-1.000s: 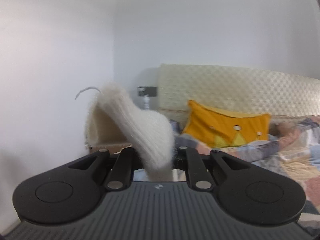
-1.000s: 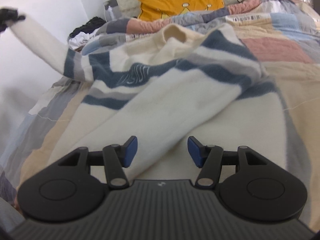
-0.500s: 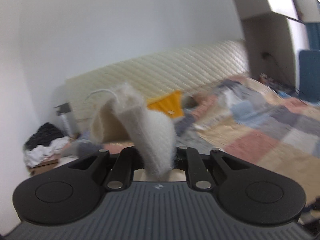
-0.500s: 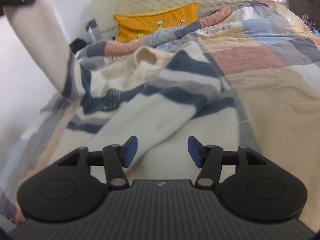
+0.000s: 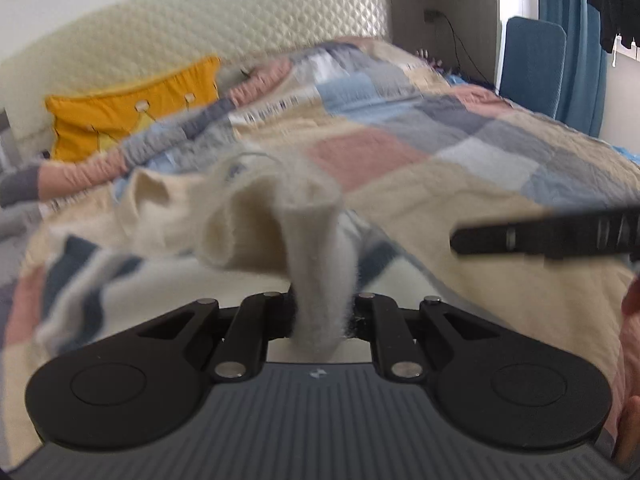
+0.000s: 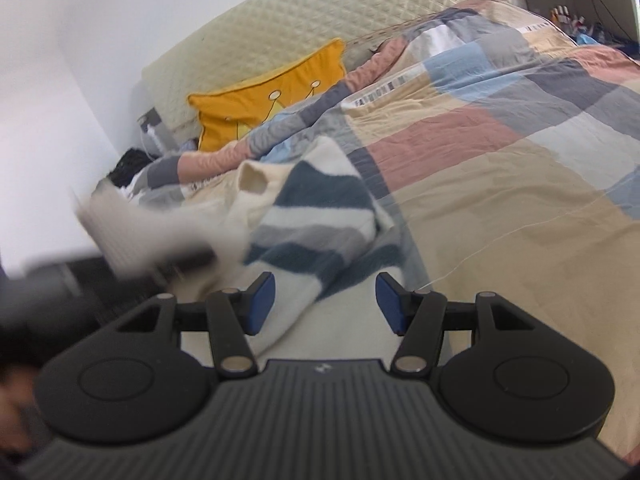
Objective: Fold large clothes
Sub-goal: 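Carry the sleeve across the sweater body and open the left gripper, then grasp the sweater hem with the right gripper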
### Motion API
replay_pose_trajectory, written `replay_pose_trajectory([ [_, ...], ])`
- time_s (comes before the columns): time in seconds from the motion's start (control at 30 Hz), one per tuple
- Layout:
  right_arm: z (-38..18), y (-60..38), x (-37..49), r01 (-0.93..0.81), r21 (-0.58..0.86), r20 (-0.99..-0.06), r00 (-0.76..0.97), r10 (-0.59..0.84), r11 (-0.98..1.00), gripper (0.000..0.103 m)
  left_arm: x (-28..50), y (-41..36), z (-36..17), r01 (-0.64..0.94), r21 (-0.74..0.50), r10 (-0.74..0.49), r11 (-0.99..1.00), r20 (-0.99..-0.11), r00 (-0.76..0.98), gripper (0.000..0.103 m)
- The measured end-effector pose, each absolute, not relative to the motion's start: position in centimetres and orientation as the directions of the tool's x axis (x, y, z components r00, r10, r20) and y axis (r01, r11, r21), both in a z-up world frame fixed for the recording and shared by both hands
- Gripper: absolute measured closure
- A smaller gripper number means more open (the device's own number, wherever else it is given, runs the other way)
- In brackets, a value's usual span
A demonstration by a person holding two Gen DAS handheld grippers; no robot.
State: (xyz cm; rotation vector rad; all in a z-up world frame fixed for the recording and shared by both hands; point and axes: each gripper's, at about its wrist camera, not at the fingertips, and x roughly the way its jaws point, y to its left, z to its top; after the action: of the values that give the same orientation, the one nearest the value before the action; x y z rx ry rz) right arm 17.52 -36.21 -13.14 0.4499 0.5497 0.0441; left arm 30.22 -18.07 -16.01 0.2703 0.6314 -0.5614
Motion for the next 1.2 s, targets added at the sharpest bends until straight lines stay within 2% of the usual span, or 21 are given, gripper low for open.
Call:
replay_pose_trajectory([
  [0.2, -14.2, -38.3, 18.3, 0.115, 0.484, -0.493, 0.855, 0.162, 0.868, 0.043, 30.2, -18.4, -19.6, 0.559, 0.007, -0.404, 0.829, -0.684, 0.607, 0.088],
  [0.33, -14.9, -38.5, 19.2, 0.115, 0.5, -0.499, 0.848, 0.177, 0.858, 0.043, 29.4, -17.3, -18.9, 0.535, -0.033, -0.412, 0.844, -0.678, 0.608, 0.086],
  [0.37, -15.0, -38.4, 19.4, 0.113, 0.498, -0.503, 0.845, 0.18, 0.86, 0.043, 29.4, -16.8, -18.0, 0.529, -0.048, -0.415, 0.847, -0.682, 0.603, 0.082],
  [0.43, -15.1, -38.4, 19.6, 0.104, 0.507, -0.498, 0.845, 0.193, 0.856, 0.043, 29.0, -16.0, -17.3, 0.52, -0.1, -0.438, 0.848, -0.686, 0.582, 0.067],
  [0.47, -15.1, -38.4, 19.7, 0.102, 0.508, -0.497, 0.845, 0.195, 0.855, 0.043, 28.6, -15.5, -16.8, 0.518, -0.123, -0.449, 0.847, -0.687, 0.572, 0.056],
  [0.5, -15.0, -38.4, 19.7, 0.101, 0.506, -0.497, 0.846, 0.193, 0.857, 0.043, 28.1, -15.2, -16.5, 0.513, -0.132, -0.453, 0.848, -0.682, 0.574, 0.052],
  [0.77, -14.9, -38.1, 18.7, 0.108, 0.485, -0.507, 0.844, 0.178, 0.868, 0.043, 23.9, -12.2, -14.0, 0.452, -0.187, -0.453, 0.872, -0.659, 0.6, 0.047],
  [1.2, -16.4, -37.6, 18.3, 0.104, 0.605, -0.526, 0.797, 0.298, 0.789, 0.043, 20.8, -5.5, -13.5, 0.31, -0.276, -0.415, 0.91, -0.627, 0.659, 0.04],
])
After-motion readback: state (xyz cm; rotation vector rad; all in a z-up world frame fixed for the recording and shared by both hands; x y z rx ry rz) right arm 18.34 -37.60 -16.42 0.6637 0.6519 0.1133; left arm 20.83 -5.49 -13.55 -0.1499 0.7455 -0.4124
